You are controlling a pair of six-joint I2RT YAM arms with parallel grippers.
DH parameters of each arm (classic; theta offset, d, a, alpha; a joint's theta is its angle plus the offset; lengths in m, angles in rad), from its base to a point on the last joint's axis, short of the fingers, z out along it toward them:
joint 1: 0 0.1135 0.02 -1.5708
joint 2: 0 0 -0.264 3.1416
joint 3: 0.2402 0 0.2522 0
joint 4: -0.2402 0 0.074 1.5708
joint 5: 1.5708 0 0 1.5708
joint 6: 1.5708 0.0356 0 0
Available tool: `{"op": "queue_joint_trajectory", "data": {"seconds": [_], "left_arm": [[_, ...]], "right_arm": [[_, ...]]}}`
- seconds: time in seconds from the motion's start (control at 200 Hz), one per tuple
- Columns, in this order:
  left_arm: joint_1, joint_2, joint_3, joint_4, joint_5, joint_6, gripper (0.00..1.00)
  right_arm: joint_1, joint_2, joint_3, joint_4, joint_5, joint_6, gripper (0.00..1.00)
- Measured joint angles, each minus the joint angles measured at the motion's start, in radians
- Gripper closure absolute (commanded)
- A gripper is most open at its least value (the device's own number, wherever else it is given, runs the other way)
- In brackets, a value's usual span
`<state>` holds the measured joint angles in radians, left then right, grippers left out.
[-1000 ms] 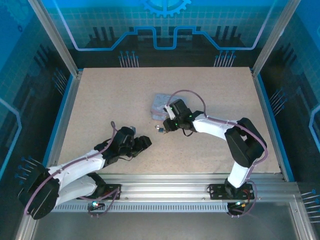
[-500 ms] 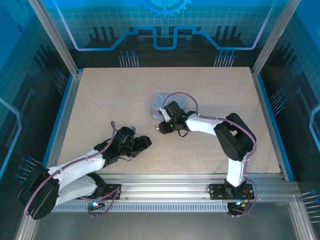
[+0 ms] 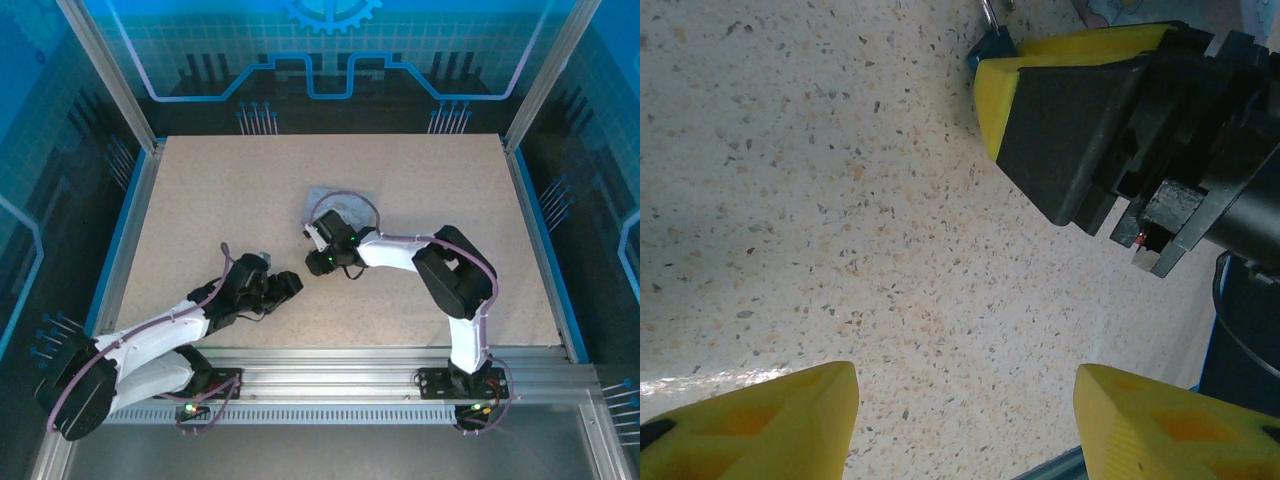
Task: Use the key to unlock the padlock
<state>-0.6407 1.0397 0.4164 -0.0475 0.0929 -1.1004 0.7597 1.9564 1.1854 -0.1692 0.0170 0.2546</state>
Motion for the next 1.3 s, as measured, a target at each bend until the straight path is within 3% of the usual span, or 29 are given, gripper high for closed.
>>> {"op": "queue_joint_trajectory", "data": {"seconds": [0.485,0.685,0.76,0.84,0.881,0.956,0.991,1.036,1.126,1.146,1.161,1.301], "left_arm": [[0.0,-0.068,-0.008,-0.024,-0.027,0.0,0.4],[0.0,-0.092,-0.008,-0.061,-0.046,0.002,0.39],[0.003,-0.105,-0.007,-0.083,-0.056,0.008,0.34],[0.007,-0.117,0.001,-0.117,-0.072,0.019,0.31],[0.011,-0.121,0.011,-0.138,-0.079,0.027,0.3],[0.018,-0.126,0.037,-0.173,-0.095,0.049,0.28],[0.023,-0.127,0.051,-0.187,-0.102,0.06,0.26],[0.03,-0.127,0.069,-0.201,-0.109,0.077,0.13],[0.041,-0.127,0.103,-0.23,-0.126,0.105,0.1],[0.043,-0.127,0.112,-0.238,-0.131,0.109,0.03],[0.045,-0.127,0.117,-0.243,-0.133,0.119,0.01],[0.056,-0.113,0.171,-0.283,-0.151,0.163,0.01]], "right_arm": [[0.116,-0.035,-0.031,0.01,-0.032,0.009,0.55],[0.097,-0.148,-0.064,-0.014,-0.016,0.019,0.49],[0.087,-0.211,-0.082,-0.019,-0.002,0.021,0.46],[0.072,-0.282,-0.11,-0.026,0.012,0.026,0.4],[0.064,-0.319,-0.13,-0.03,0.019,0.027,0.33],[0.046,-0.401,-0.175,-0.043,0.034,0.035,0.31],[0.036,-0.438,-0.197,-0.05,0.038,0.036,0.3],[0.021,-0.492,-0.226,-0.062,0.045,0.037,0.29],[-0.007,-0.589,-0.27,-0.087,0.055,0.041,0.26],[-0.016,-0.614,-0.279,-0.097,0.058,0.041,0.06],[-0.022,-0.632,-0.286,-0.103,0.06,0.047,0.01],[-0.083,-0.796,-0.354,-0.146,0.062,0.047,0.0]]}}
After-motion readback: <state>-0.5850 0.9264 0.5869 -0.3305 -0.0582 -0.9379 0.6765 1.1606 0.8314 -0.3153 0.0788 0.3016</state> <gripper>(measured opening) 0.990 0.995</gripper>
